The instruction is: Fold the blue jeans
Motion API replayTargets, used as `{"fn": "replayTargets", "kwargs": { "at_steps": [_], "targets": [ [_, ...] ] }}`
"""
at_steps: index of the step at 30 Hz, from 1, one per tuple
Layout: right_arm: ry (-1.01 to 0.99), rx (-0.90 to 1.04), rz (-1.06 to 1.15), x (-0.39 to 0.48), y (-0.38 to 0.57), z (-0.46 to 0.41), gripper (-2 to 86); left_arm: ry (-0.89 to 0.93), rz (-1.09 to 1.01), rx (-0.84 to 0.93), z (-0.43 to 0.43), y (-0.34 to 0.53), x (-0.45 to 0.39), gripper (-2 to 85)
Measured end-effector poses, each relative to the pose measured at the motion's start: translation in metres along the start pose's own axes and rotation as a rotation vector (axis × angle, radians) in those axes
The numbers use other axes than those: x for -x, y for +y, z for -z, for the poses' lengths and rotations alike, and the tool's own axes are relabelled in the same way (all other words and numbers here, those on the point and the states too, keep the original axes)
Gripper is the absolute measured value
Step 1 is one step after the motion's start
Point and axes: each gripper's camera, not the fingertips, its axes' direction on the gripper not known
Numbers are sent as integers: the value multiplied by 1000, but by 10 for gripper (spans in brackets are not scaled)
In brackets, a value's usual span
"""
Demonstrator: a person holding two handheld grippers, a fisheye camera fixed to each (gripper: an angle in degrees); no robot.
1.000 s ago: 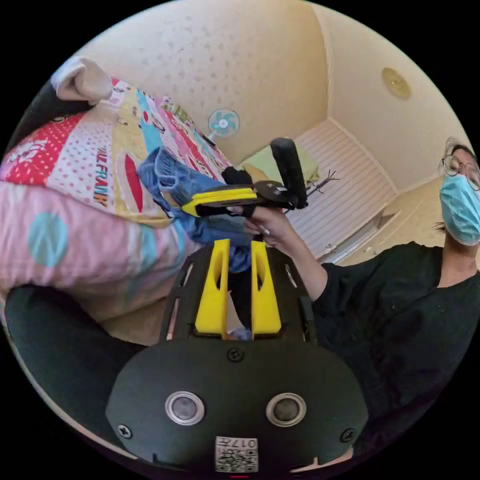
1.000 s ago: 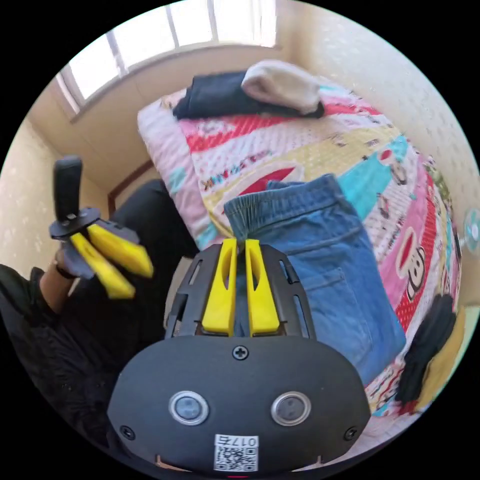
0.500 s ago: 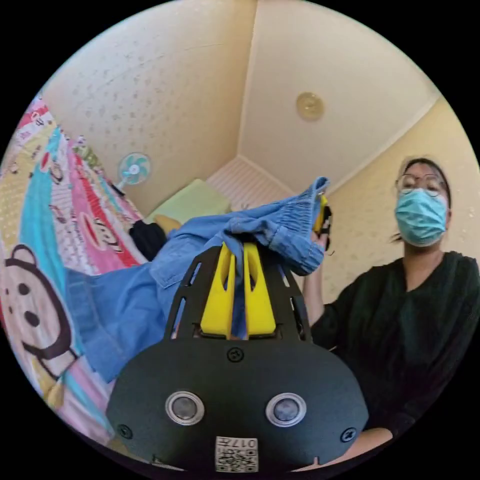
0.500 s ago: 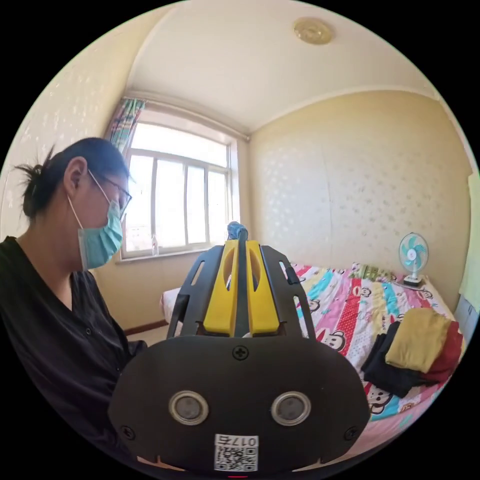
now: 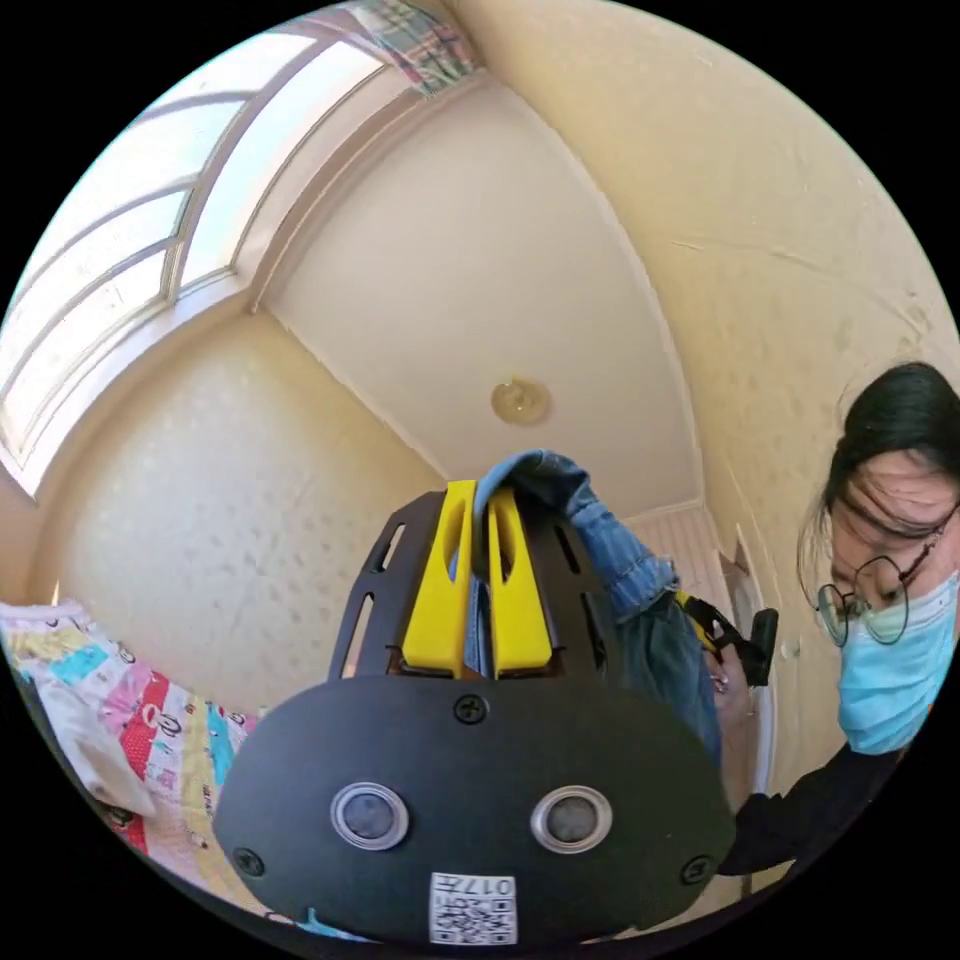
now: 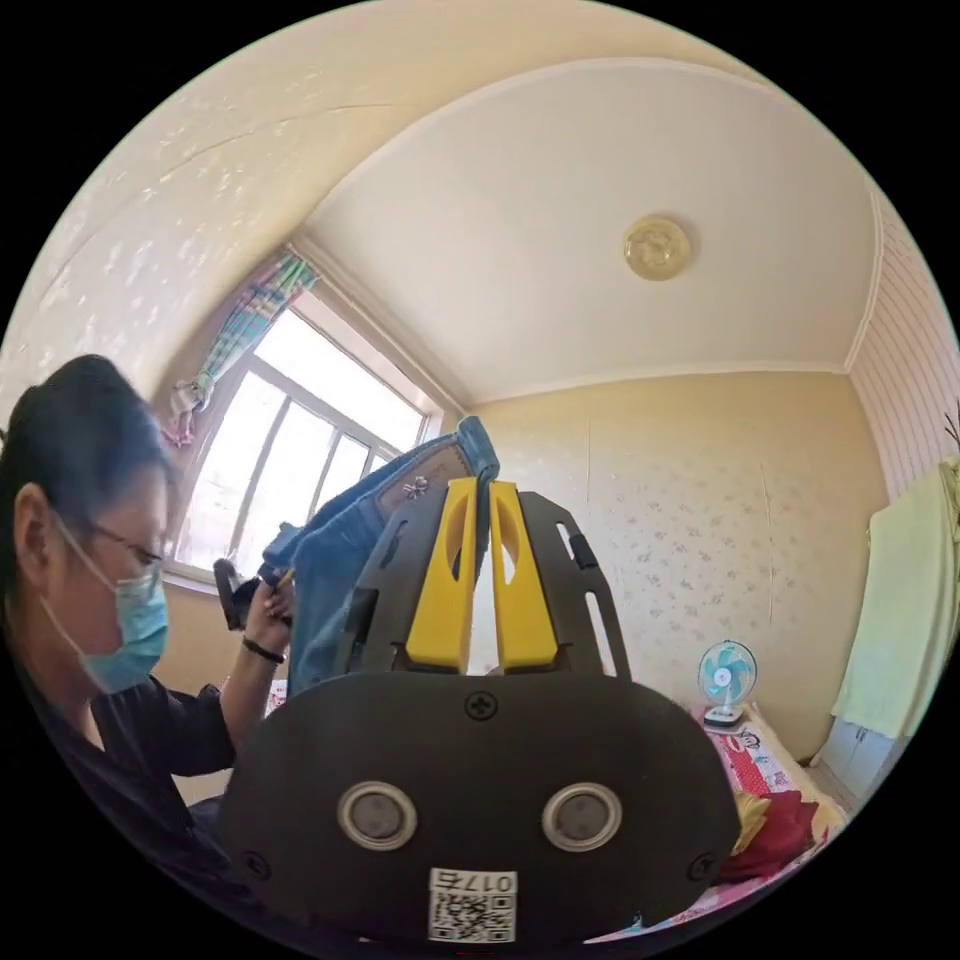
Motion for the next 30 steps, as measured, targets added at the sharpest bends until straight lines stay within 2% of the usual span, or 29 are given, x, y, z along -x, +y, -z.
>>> {"fn": "replayTargets", "kwargs": {
  "at_steps": [1,3,4,6,8,9,10,11,13,15,17,20,21,23,25,26,28,30],
  "targets": [
    [9,43,-20,-12,0,-21,24,-80,-39,32,-27,-5,2,5],
    [70,228,-130,-77,15,-124,28,-175,-60,107,-79,0,23,8],
    [90,275,-166,-96,22,-154,29,-241,-54,173,-121,12,49,10],
    [194,453,-301,-174,63,-275,40,-293,-4,311,-196,42,104,17],
    [243,627,-474,-227,123,-343,65,-323,71,592,-286,109,196,36],
    [198,705,-551,-245,168,-367,97,-361,103,673,-298,129,218,44],
    [170,717,-571,-249,189,-373,101,-425,151,795,-306,166,251,60],
    [115,721,-575,-249,232,-379,109,-434,141,841,-296,199,271,63],
    [41,792,-512,-237,301,-387,104,-411,49,845,-260,249,281,64],
    [13,985,-447,-211,411,-388,103,-363,-23,954,-225,311,285,62],
    [-69,1121,-430,-183,499,-377,104,-286,37,1262,-176,414,288,71],
    [-173,1279,-451,-129,618,-339,110,-198,103,1496,-93,522,251,99],
    [-156,1292,-455,-110,648,-316,115,-206,93,1526,-77,537,241,105],
    [-133,1270,-457,-83,678,-281,122,-370,24,1648,-30,586,206,139],
    [-75,1203,-420,-63,690,-247,123,-466,-25,1663,-7,607,186,148],
    [-14,1178,-371,-53,691,-226,117,-506,-95,1585,2,608,173,148],
    [126,1208,-297,-47,691,-205,88,-582,-153,1552,3,607,166,115],
    [239,1204,-228,-57,681,-186,40,-580,-121,1582,-10,593,174,73]
  ]
}}
